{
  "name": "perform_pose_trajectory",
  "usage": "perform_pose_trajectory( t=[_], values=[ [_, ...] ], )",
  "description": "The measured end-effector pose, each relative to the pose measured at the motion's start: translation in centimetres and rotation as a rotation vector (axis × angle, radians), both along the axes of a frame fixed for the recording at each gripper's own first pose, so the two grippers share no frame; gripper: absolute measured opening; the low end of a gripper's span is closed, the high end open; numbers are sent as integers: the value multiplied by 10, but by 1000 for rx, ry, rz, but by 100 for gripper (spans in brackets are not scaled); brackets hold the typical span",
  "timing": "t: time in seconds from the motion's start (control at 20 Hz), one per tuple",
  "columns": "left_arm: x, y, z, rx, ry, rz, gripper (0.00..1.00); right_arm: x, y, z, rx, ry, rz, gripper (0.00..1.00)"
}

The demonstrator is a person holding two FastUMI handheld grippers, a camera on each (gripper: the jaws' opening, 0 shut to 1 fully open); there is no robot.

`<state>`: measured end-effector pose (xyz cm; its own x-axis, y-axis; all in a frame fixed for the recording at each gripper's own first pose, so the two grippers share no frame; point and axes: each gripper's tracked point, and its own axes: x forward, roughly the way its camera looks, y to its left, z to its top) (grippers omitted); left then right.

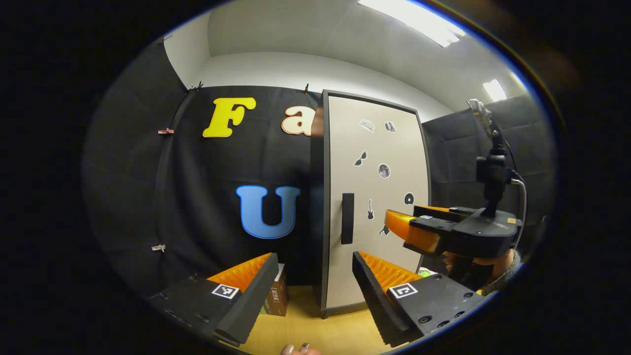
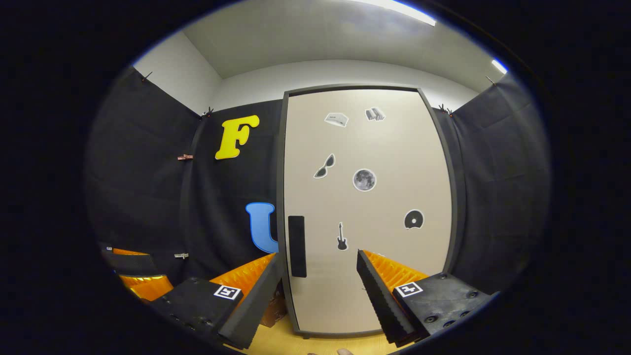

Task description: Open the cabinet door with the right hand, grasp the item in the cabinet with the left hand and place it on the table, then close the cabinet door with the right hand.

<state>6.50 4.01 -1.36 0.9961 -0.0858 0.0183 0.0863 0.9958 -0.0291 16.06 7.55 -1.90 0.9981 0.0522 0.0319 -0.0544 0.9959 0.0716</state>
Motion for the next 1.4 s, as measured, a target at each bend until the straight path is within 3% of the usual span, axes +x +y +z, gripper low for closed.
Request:
perform_pose_trajectory(
  t=[0.35,0.4,0.65,0.8,0.95,1.0,1.05,1.15,1.2,1.25,1.3,1.35,1.4],
  values=[
    [-1,26,2,28,6,102,95,73,24,-21,-6,-13,6,96],
    [0,29,1,29,9,111,94,81,26,-22,-3,-20,5,92],
    [-4,44,-6,9,37,162,95,113,38,-44,-1,4,-3,87],
    [-8,53,-6,16,37,189,95,126,35,-52,-32,10,-41,70],
    [-13,61,-11,13,48,206,95,131,35,-50,-43,-3,-72,69],
    [-14,63,-12,2,52,206,95,131,38,-51,-44,-1,-72,46],
    [-15,62,-14,-12,55,203,95,131,37,-52,-51,-4,-87,39],
    [-19,64,-14,-30,55,201,94,134,36,-52,-58,-3,-107,40],
    [-21,66,-15,-30,55,204,95,131,37,-52,-53,2,-108,33],
    [-23,68,-17,-30,61,206,95,132,36,-52,-46,3,-105,33],
    [-26,68,-19,-33,65,204,95,134,36,-52,-44,8,-105,20],
    [-28,69,-20,-43,68,200,95,131,36,-54,-48,10,-108,20],
    [-31,69,-21,-54,69,196,94,134,35,-53,-59,8,-108,13]
  ],
)
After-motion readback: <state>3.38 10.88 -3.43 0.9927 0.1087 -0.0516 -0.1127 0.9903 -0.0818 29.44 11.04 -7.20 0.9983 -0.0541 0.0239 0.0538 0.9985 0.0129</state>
